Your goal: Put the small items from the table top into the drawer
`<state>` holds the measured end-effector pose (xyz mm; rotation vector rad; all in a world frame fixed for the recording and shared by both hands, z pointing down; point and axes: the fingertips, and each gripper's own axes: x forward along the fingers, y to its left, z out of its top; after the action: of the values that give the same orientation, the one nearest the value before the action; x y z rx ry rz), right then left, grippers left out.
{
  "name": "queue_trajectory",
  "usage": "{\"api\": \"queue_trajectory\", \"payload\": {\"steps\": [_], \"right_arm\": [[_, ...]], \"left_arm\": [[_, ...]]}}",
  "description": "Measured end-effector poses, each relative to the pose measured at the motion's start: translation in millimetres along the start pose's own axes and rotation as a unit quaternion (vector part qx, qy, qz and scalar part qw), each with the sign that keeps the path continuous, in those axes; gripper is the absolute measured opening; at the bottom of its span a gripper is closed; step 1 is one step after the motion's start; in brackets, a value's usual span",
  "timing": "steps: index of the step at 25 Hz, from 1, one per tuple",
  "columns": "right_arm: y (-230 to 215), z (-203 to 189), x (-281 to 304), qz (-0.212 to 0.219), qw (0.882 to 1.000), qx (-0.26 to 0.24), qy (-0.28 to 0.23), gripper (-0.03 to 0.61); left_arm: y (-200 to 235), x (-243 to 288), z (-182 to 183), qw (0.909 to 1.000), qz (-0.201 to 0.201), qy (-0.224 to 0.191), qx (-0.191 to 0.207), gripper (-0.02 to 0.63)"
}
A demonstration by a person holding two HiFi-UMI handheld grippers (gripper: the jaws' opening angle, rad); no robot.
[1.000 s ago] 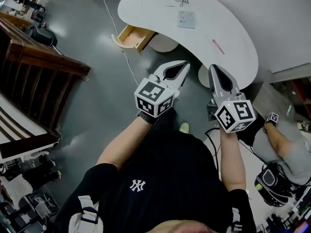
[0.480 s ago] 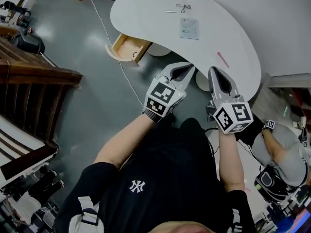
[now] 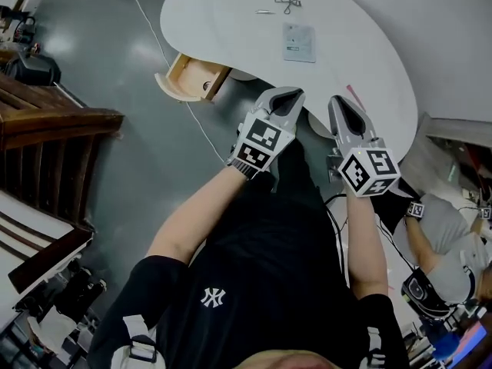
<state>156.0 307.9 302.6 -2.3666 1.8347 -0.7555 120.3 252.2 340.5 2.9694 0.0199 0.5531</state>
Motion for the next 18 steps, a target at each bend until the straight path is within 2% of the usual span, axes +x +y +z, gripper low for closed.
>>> {"api": "queue_trajectory", "payload": {"steps": [6,10,14,18], "right_arm": [[-41,-18,59,0.010,0.999,0.014,0.040,0.055],[-68,-36,95,0.014,0.996,0.030,0.078,0.078],[-101,-63,131,0.007,0.990,0.073,0.117,0.103],[-128,-92,157,-0.002,0.979,0.131,0.154,0.115]], "left_arm": [[44,41,-16,0.9990,0.039,0.020,-0.006,0.000],[73,67,-27,0.9970,0.062,0.030,-0.035,0.000],[101,96,-49,0.9933,0.084,0.057,-0.056,0.000],[115,117,-63,0.9912,0.093,0.075,-0.058,0.000]]}}
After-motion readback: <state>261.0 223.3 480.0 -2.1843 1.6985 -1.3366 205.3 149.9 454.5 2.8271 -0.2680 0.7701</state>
